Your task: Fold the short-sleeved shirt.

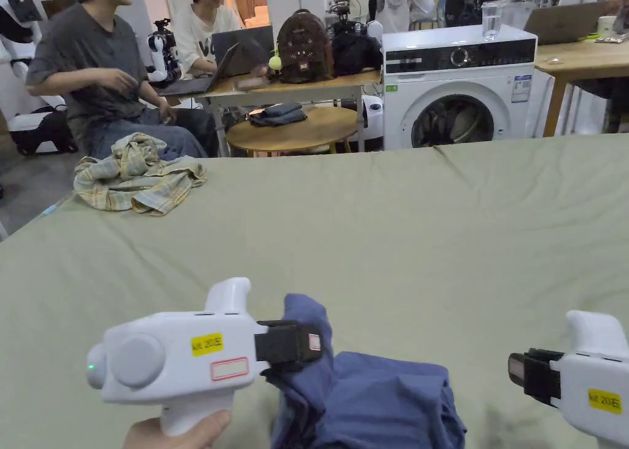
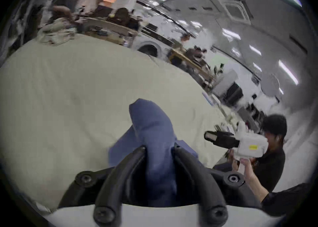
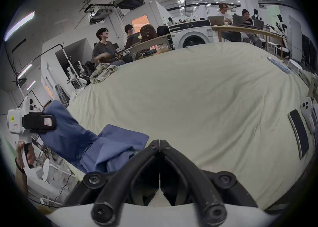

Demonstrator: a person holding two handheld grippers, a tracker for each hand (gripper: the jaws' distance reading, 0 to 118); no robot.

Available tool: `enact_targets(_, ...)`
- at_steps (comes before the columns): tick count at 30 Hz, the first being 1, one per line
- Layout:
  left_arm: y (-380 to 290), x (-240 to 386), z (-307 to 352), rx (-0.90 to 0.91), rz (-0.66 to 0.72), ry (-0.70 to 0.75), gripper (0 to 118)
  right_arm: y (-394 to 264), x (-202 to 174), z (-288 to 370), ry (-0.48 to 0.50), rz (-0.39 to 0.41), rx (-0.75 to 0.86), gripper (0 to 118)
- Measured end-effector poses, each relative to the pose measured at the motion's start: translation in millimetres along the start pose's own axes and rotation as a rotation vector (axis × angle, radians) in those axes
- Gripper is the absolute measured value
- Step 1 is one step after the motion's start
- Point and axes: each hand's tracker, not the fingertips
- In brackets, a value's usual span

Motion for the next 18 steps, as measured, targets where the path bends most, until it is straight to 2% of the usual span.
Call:
enact_targets(3, -1.8, 22.7, -64.2, -0.096, -0.079, 0.115, 11, -2.7, 4.2, 10.7, -0.007, 0.0, 0.008, 0)
enact_targets(5, -0.1, 25.0, -88.0, -0.136, -0.045, 0.067, 15, -5.2, 8.6, 16.4, -0.023, 0.0, 0.016, 0)
enact_targets(6, 1.6, 25.9, -91.2, -0.15, -0.008, 0.033, 30, -6.3, 11.2, 17.8, -0.034, -0.002, 0.02, 0)
enact_targets(7, 3.4, 27.9, -89.7, -0.12, 0.03, -0.033, 51, -7.3, 15.5, 19.8, -0.04, -0.006, 0.021, 0)
enact_targets(9, 11.9, 25.6, -75.9, -0.056, 0.08, -0.179, 47, -8.8, 22.5, 20.3, -0.045, -0.02, 0.017, 0)
enact_targets(11, 16.6, 19.7, -65.7, 0.002, 0.144, -0.21, 44, -9.8, 26.9, 19.4, -0.049, -0.03, 0.017, 0)
enact_targets(12, 17.0, 16.1, -59.0, 0.033, 0.168, -0.214, 30, -9.8, 28.2, 19.5, -0.045, -0.034, 0.017, 0)
enact_targets(13, 15.8, 14.2, -59.2, 0.035, 0.152, -0.167, 0, -9.9, 28.6, 19.9, -0.041, -0.04, 0.019, 0)
enact_targets(16, 1.7, 10.0, -81.1, -0.024, 0.1, -0.024, 0, -9.6, 27.0, 20.3, -0.027, -0.046, 0.028, 0)
enact_targets(18, -14.9, 6.6, -107.8, -0.143, 0.121, -0.085, 0, -10.0, 24.3, 20.8, -0.02, -0.044, 0.028, 0)
